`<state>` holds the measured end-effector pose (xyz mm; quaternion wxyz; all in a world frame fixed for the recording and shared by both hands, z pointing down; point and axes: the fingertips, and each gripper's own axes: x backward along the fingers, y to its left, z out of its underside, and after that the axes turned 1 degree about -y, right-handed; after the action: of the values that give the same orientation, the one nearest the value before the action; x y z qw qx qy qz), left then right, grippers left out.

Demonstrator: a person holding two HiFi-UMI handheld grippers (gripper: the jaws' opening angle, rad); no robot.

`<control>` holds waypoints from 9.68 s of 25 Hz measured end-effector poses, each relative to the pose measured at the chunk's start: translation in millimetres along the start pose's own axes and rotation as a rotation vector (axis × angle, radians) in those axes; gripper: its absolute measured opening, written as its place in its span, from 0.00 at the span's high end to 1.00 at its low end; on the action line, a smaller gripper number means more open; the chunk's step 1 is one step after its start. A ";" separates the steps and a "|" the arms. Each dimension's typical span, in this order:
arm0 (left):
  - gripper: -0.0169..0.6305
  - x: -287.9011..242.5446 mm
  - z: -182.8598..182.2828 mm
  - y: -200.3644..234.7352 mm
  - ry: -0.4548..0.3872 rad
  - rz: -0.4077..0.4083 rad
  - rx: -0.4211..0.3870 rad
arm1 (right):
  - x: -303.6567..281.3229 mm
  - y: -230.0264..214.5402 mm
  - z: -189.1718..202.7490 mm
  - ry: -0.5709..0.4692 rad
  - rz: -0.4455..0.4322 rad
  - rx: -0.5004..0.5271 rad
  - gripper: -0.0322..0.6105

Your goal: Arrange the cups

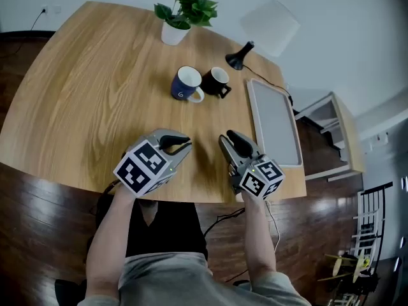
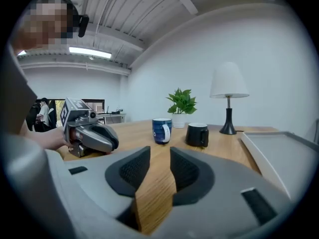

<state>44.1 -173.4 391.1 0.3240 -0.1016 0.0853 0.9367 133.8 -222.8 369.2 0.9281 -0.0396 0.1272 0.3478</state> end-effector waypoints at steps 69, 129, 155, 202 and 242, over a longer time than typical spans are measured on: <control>0.65 -6.9 4.9 -1.0 0.017 0.020 -0.002 | -107.6 -135.9 -21.4 0.167 0.068 -0.009 0.81; 0.71 -11.0 -1.9 1.5 -0.006 -0.020 0.004 | -85.7 -21.1 -6.2 0.071 -0.092 0.165 0.65; 0.72 -8.0 -3.2 1.6 -0.017 -0.024 0.002 | -148.8 -3.3 -28.0 0.099 -0.154 0.264 0.69; 0.74 -6.5 1.5 5.7 0.016 -0.026 0.013 | 108.2 -229.5 -14.5 0.066 0.269 0.028 0.83; 0.74 -9.3 -4.3 -0.6 -0.041 -0.015 -0.005 | 0.7 48.1 -25.6 -0.131 -0.130 0.065 0.82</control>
<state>52.2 -179.4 389.2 0.3324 -0.0839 0.0756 0.9364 97.4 -190.2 345.0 0.9557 0.0051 0.0746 0.2845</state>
